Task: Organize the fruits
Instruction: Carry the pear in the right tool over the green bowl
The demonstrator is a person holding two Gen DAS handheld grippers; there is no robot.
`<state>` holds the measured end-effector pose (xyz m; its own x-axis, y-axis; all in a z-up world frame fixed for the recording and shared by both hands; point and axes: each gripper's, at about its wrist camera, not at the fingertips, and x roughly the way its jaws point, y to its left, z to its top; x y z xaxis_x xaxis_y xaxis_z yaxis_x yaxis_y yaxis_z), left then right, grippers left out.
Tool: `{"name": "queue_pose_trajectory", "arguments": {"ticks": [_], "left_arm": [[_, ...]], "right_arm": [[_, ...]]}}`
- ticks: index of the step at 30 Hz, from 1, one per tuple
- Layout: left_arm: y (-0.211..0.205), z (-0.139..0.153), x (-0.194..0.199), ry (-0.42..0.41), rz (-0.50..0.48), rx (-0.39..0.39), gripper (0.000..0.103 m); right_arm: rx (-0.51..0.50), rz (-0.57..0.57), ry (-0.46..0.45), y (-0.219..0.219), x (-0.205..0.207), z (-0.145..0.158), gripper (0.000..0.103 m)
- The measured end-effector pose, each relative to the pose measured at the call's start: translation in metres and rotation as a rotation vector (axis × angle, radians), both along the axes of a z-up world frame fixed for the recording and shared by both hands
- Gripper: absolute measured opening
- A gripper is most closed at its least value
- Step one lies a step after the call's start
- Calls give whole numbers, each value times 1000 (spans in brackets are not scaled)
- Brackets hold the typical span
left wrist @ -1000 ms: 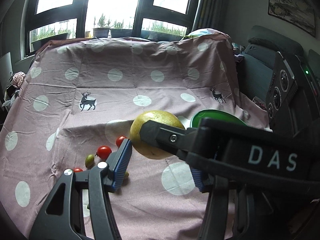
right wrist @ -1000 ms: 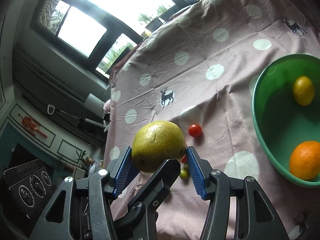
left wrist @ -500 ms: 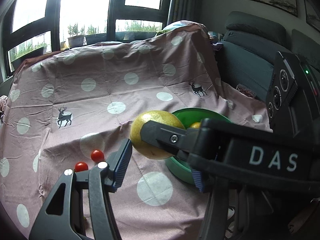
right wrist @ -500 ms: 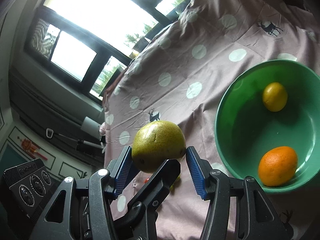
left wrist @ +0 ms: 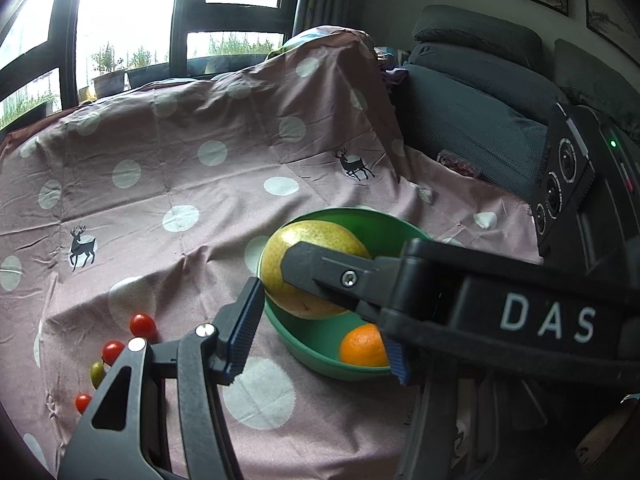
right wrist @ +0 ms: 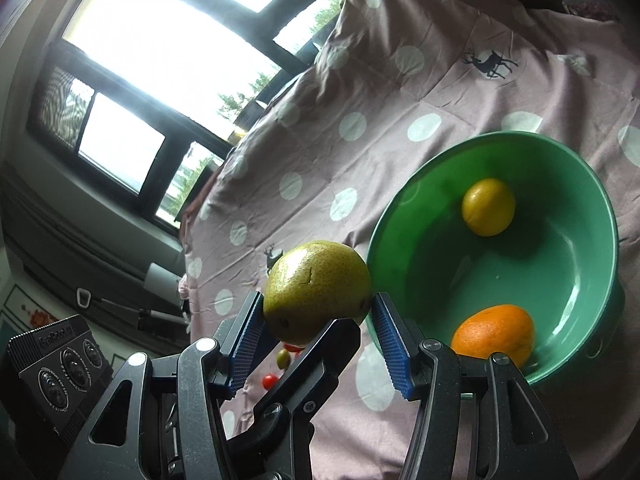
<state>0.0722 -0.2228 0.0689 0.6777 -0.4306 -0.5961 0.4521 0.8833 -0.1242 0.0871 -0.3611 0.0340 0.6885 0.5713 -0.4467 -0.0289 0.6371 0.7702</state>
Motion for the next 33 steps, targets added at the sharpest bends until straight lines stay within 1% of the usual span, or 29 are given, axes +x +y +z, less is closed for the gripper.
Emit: {"name": "queue_pose_trajectory", "arguments": {"ticks": [8, 17, 33], "left_arm": [[-13, -6, 5, 23, -38, -19, 55], [-30, -13, 9, 47, -70, -22, 55], [-48, -30, 22, 116, -115, -47, 55]], "right_arm": [[-19, -39, 28, -14, -2, -4, 58], [-27, -76, 56, -28, -5, -11, 58], [-54, -117, 128, -45, -1, -25, 58]]}}
